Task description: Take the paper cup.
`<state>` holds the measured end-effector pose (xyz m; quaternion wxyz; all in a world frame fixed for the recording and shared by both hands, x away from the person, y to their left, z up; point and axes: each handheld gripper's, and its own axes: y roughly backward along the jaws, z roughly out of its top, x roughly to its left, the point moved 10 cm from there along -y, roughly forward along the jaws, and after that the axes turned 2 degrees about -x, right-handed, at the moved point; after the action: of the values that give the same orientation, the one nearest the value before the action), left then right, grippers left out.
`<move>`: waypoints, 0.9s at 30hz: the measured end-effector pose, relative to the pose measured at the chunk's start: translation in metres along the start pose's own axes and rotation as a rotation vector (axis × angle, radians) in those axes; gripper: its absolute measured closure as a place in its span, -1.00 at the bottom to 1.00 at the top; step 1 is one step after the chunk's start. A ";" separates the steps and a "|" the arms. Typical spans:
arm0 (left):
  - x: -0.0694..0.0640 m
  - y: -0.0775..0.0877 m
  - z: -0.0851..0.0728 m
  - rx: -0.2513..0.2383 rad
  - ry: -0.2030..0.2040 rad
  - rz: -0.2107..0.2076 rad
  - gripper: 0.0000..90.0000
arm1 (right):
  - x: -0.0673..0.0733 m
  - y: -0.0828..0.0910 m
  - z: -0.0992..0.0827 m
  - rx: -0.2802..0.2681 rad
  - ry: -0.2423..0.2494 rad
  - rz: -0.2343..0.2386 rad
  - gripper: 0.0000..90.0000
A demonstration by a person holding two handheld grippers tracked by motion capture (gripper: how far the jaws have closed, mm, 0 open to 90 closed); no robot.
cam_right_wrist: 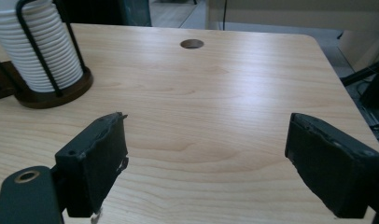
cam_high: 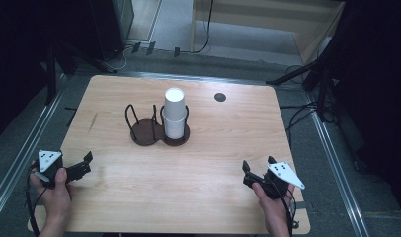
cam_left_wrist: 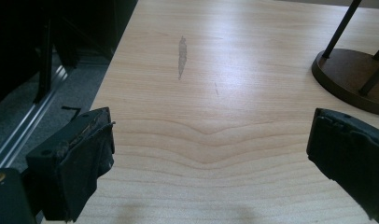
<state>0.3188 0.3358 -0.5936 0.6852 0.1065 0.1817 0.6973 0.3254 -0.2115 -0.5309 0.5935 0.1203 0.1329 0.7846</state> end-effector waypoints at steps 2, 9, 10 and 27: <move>0.001 0.000 0.000 -0.002 0.006 0.009 -0.97 | 0.009 -0.002 0.005 -0.005 0.000 0.020 -0.72; 0.002 0.001 0.001 -0.020 -0.001 0.042 -0.97 | 0.024 -0.013 0.019 -0.014 -0.004 0.044 -0.72; 0.002 0.002 0.002 -0.027 -0.005 0.050 -0.97 | 0.027 -0.016 0.022 -0.013 -0.003 0.047 -0.72; -0.003 0.000 0.001 -0.015 -0.044 0.027 -0.97 | 0.070 -0.045 0.043 -0.017 0.018 0.117 -0.72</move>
<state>0.3192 0.3324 -0.5923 0.6803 0.1191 0.1601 0.7052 0.3624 -0.1297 -0.5040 0.5465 0.1155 0.1244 0.8201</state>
